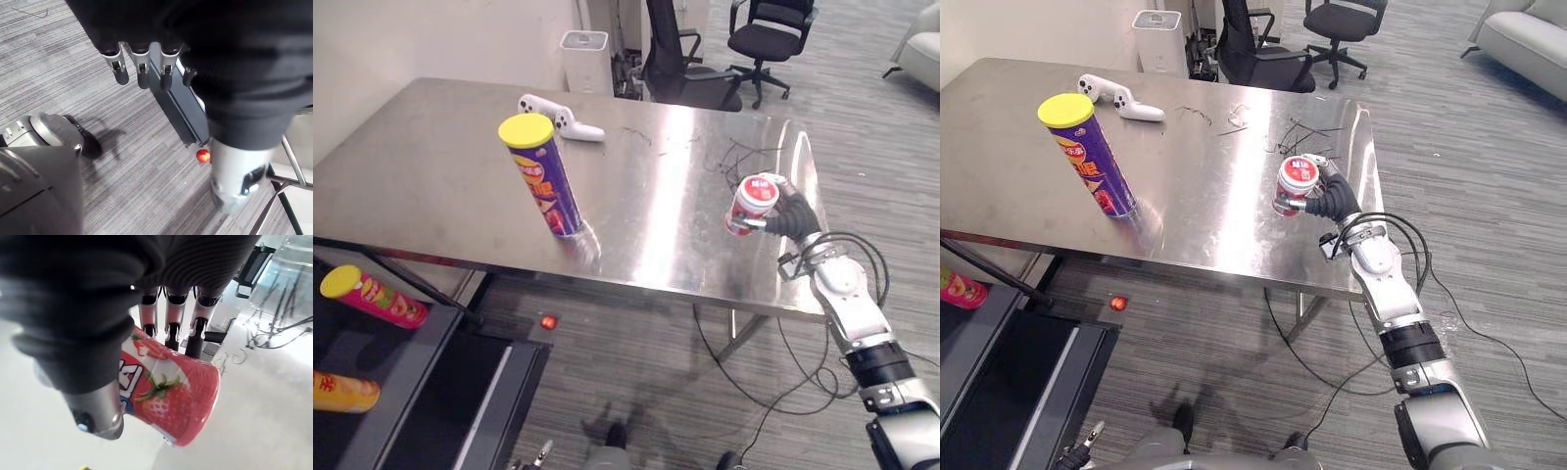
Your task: Put the gum and the chips on the shelf.
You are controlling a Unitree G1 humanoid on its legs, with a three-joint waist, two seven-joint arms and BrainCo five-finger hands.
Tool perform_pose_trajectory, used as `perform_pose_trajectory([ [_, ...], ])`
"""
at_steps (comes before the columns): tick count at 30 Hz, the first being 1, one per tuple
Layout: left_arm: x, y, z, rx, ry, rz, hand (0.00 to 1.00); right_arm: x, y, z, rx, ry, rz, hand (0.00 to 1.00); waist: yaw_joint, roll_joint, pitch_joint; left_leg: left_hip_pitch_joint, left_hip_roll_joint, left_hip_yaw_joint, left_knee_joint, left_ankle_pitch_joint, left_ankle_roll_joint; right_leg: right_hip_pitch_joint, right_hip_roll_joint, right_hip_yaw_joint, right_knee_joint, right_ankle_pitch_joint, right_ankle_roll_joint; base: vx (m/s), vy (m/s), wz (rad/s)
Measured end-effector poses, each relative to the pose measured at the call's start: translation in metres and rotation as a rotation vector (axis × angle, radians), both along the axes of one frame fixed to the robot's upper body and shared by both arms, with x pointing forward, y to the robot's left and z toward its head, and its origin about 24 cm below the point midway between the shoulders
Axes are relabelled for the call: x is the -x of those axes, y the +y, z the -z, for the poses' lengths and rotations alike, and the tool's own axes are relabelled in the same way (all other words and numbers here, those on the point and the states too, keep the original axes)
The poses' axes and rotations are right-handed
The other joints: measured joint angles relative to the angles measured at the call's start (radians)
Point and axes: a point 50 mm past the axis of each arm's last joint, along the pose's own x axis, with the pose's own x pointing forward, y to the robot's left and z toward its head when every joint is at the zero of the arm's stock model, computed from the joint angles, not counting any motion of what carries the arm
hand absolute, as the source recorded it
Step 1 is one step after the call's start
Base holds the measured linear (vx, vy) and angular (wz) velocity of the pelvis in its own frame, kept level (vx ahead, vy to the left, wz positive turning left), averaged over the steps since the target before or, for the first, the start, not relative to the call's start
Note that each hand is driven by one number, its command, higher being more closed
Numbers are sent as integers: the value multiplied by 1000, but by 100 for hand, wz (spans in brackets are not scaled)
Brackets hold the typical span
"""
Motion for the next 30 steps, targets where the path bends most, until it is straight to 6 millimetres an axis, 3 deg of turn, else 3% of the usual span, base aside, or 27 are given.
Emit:
perform_pose_trajectory([
  [4, 1, 2, 0, -4, 1, -8, 0, 7, 4, -3, -30, -6, -63, 100, -1, -11, -13, 10, 2, 21, -1, 0, 0, -1, 0, 20, 0, 4, 5, -9, 1, -13],
  [16, 8, 7, 0, -15, 25, -64, 0, 22, 6, 13, -28, 57, -131, 100, -2, -15, -57, 24, 7, 42, -6, 1, -2, -6, 0, 45, 9, 6, 7, -13, -2, -6],
  [20, 4, 7, -1, -12, 3, -83, 0, 21, 8, 13, -42, 62, -138, 100, 3, 4, -43, -46, 10, -22, 166, -62, -8, -23, -17, 11, 149, -73, -3, -36, -3, 38],
  [23, 3, 8, -2, -2, -25, -137, 0, 19, 25, 12, -54, 60, -195, 100, 11, 29, -23, -92, 18, -101, 248, -68, -12, -3, -8, -51, 213, -117, -14, -123, -64, 67],
  [25, 3, 3, -2, 31, -61, -198, 0, 14, 31, 10, -49, 58, -210, 100, 30, 66, -1, -114, 37, -138, 245, -61, -24, -1, 12, -95, 232, -138, -28, -246, -107, 69],
  [27, 8, -2, 0, 59, -64, -228, 0, 10, 28, 15, -49, 85, -191, 100, 57, 102, 19, -127, 56, -129, 217, -58, 8, -2, 21, -120, 246, -154, -27, -281, -131, 62],
  [28, 19, -2, 1, 70, -56, -258, 0, 10, 25, 20, -51, 107, -173, 100, 58, 101, 19, -113, 95, -27, 139, -48, 101, 0, 32, -117, 246, -160, -37, -200, -190, 94],
  [29, 22, -1, 2, 69, -45, -260, 0, 12, 19, 23, -56, 105, -154, 100, 51, 95, 18, -109, 115, 63, 97, -72, 150, 1, 32, -125, 224, -165, -52, -286, -235, 148],
  [30, 22, -2, 2, 73, -44, -254, 0, 15, 6, 24, -60, 93, -101, 100, 30, 72, 22, -135, 148, 208, 127, -83, 176, 2, 8, -186, 203, -151, -80, -186, -150, 146],
])
